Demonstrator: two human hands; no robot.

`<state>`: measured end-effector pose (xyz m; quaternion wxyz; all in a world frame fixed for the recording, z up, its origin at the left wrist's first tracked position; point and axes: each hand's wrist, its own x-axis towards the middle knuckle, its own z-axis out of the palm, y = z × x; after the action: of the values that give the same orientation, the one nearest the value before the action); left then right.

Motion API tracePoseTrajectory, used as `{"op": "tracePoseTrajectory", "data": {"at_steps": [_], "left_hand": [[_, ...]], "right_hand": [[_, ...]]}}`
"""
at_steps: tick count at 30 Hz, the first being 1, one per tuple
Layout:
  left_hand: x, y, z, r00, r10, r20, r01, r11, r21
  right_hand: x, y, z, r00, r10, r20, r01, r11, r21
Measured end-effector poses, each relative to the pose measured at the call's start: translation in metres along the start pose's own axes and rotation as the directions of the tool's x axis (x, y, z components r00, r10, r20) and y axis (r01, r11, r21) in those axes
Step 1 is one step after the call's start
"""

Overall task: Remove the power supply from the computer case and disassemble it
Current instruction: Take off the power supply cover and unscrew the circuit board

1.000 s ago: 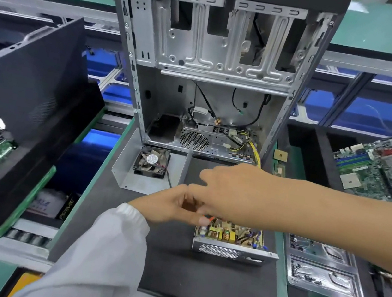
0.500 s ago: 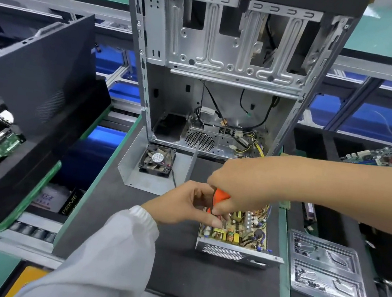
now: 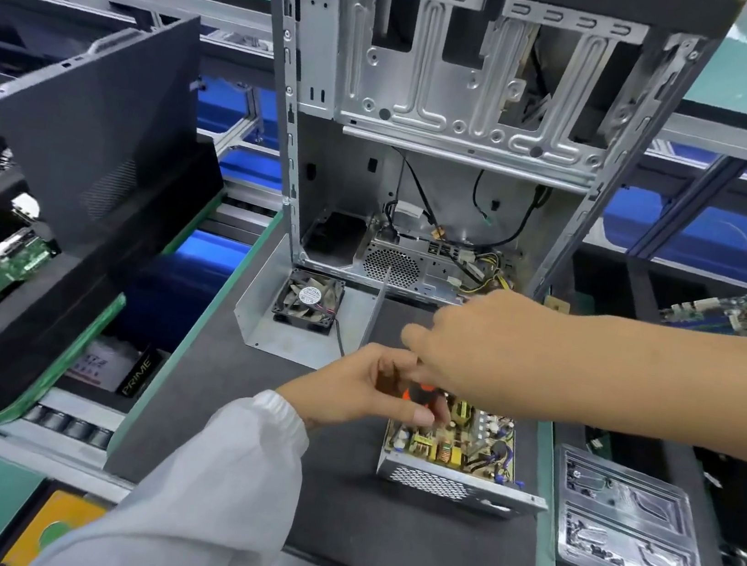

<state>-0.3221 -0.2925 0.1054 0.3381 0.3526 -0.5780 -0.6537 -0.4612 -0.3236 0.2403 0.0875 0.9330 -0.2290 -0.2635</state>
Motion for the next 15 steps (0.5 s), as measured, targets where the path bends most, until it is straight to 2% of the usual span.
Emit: {"op": "tracePoseTrajectory", "data": {"at_steps": [2,3,5,7,9,15], "left_hand": [[0.001,-0.001,0.000,1.000,0.007,-0.028,-0.008,1.000,-0.019],[0.002,-0.001,0.001,0.999,0.007,-0.038,-0.008,1.000,-0.019],[0.002,-0.001,0.004,1.000,-0.001,-0.011,0.001,1.000,0.001],[0.003,-0.003,0.005,1.000,-0.019,-0.004,0.020,0.999,0.043],[0.003,-0.003,0.006,1.000,-0.018,-0.015,0.018,0.999,0.035],[0.002,-0.003,0.007,0.999,-0.037,0.015,0.037,0.999,0.019]], "right_hand": [[-0.008,0.007,-0.006,0.989,-0.031,0.148,0.005,0.984,0.177],[-0.010,0.010,-0.008,0.986,-0.032,0.161,-0.009,0.969,0.246],[-0.009,0.006,-0.008,0.993,0.066,0.093,-0.087,0.967,0.240],[-0.007,-0.002,0.000,0.987,0.161,-0.019,-0.156,0.978,0.141],[-0.004,-0.010,0.008,0.985,0.153,-0.081,-0.146,0.985,0.088],[-0.005,-0.013,0.009,0.980,0.141,-0.139,-0.117,0.979,0.168]]}}
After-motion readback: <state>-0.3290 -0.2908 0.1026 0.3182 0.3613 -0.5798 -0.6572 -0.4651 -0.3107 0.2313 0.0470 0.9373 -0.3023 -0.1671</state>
